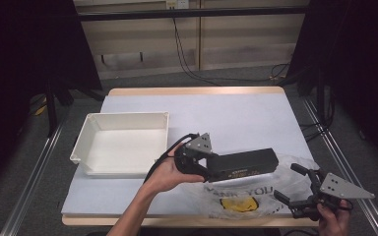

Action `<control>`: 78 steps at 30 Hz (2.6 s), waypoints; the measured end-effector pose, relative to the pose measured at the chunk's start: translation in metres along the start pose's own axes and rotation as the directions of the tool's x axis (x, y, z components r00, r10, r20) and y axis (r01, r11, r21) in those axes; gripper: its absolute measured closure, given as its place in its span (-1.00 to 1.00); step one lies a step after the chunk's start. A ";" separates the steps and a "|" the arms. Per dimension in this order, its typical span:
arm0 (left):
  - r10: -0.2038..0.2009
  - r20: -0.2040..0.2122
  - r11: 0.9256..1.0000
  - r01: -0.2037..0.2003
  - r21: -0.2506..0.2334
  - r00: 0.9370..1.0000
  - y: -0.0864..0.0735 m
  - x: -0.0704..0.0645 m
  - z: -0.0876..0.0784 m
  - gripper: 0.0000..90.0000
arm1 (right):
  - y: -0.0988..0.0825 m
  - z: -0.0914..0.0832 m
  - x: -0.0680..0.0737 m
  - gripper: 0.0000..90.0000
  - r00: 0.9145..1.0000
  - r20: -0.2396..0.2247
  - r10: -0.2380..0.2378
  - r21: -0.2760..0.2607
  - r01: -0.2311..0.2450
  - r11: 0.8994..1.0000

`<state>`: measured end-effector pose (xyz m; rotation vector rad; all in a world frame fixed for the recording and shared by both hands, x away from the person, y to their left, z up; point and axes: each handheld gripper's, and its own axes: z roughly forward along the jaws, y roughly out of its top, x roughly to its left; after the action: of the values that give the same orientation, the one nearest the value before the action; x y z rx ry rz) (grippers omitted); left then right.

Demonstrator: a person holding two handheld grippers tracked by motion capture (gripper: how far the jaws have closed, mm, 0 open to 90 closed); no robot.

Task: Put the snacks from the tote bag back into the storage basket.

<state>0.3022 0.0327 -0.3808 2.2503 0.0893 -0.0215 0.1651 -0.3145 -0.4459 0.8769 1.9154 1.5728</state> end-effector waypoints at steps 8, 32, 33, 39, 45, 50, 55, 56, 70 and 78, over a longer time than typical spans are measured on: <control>-0.006 -0.014 1.000 0.006 -0.016 1.000 -0.001 0.003 -0.013 -0.04 | -0.001 0.002 -0.001 -1.00 1.000 -0.009 0.003 0.006 -0.003 1.000; -0.003 -0.060 0.999 0.000 -0.045 0.998 -0.010 0.013 -0.052 -0.04 | -0.003 0.003 -0.003 -1.00 1.000 0.001 0.009 0.011 -0.009 1.000; 0.001 -0.060 0.999 -0.004 -0.042 0.998 -0.010 0.014 -0.054 -0.04 | -0.003 0.003 -0.003 -1.00 1.000 0.002 0.009 0.013 -0.009 1.000; -0.002 -0.074 0.999 -0.002 -0.054 0.997 -0.013 0.017 -0.066 -0.04 | -0.003 0.004 -0.003 -1.00 1.000 0.001 0.012 0.018 -0.012 1.000; -0.006 -0.099 0.999 0.001 -0.048 0.995 -0.015 0.021 -0.080 -0.04 | -0.003 0.003 -0.004 -1.00 1.000 0.005 0.014 0.013 -0.014 1.000; -0.016 -0.107 0.997 0.009 -0.072 0.994 -0.020 0.024 -0.091 -0.04 | -0.004 0.003 -0.004 -1.00 1.000 0.011 0.009 0.015 -0.009 1.000; -0.039 -0.121 0.996 0.029 -0.085 0.992 -0.026 0.025 -0.102 -0.04 | -0.004 0.005 -0.003 -1.00 1.000 0.002 0.009 0.022 -0.009 1.000; -0.034 -0.125 0.996 0.023 -0.082 0.992 -0.026 0.026 -0.104 -0.04 | -0.004 0.005 -0.003 -1.00 1.000 0.001 0.011 0.021 -0.011 1.000; -0.065 -0.153 0.994 0.050 -0.102 0.986 -0.037 0.037 -0.126 -0.04 | -0.005 0.004 -0.004 -1.00 1.000 0.012 0.017 0.023 -0.018 1.000; -0.071 -0.176 0.992 0.052 -0.112 0.982 -0.046 0.043 -0.145 -0.04 | -0.005 0.006 -0.004 -1.00 1.000 0.007 0.015 0.031 -0.015 0.999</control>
<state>0.3394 0.1766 -0.3267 2.1379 0.2518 0.1507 0.1712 -0.3141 -0.4523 0.9102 1.9375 1.5515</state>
